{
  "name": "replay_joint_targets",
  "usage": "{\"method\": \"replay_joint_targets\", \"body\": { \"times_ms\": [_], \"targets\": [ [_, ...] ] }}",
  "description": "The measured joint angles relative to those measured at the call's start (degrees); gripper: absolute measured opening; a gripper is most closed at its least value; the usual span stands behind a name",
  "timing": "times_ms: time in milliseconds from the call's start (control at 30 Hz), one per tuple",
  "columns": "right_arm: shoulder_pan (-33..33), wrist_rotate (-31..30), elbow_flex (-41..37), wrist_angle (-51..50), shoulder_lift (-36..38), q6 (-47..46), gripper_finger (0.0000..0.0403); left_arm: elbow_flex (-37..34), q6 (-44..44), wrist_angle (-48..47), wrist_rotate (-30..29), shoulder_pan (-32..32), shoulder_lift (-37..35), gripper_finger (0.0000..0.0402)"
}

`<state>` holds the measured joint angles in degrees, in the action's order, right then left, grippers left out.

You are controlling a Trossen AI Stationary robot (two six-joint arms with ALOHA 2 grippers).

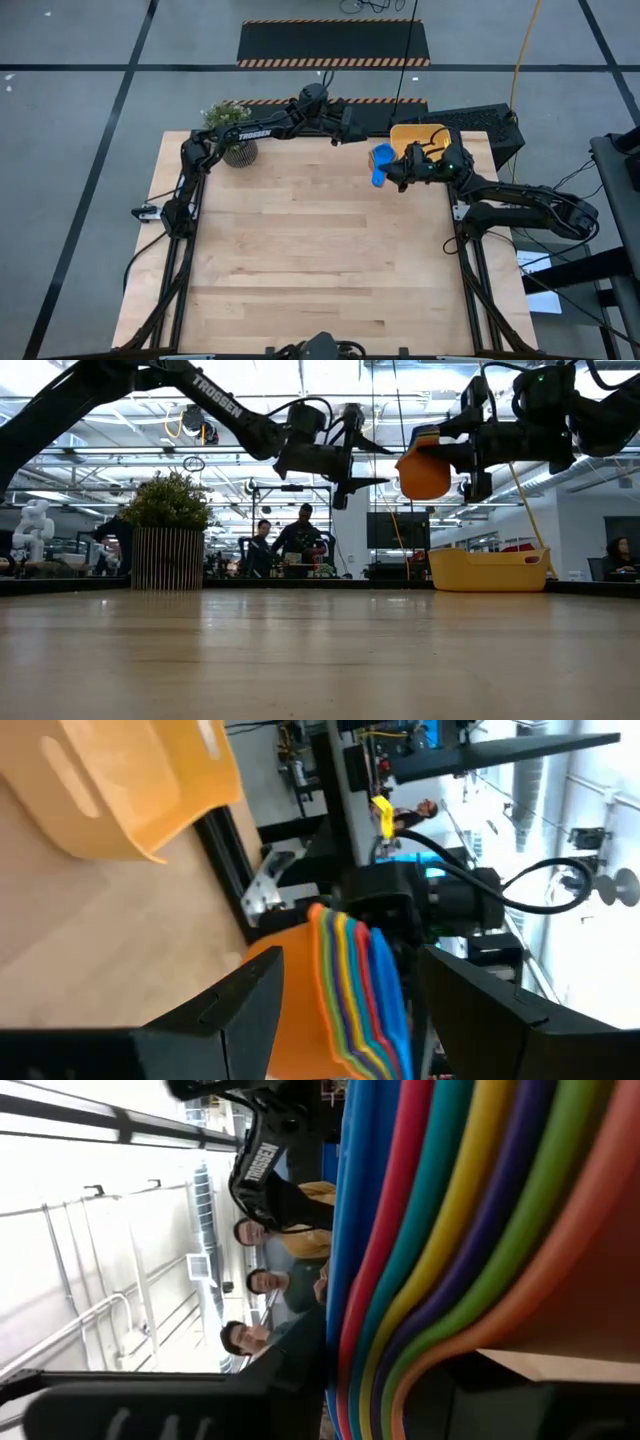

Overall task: Nest measuring cups in basket
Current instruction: Put the nested measuring cups into the yellow bin

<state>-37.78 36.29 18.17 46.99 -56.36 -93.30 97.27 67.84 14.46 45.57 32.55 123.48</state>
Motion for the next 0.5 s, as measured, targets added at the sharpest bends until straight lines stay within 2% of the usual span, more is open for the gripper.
{"method": "replay_joint_targets", "body": {
  "times_ms": [300, 500],
  "targets": [
    [0.0, -0.7, 0.0, -0.1, 0.0, 1.5, 0.0082, 0.0, -4.4, -5.9, 2.5, -0.1, 0.0, 0.0232],
    [-0.2, -5.6, 0.0, 0.0, 0.0, 1.9, 0.0082, 0.0, -4.1, -5.8, 2.3, -1.1, 0.0, 0.0239]
  ]
}}
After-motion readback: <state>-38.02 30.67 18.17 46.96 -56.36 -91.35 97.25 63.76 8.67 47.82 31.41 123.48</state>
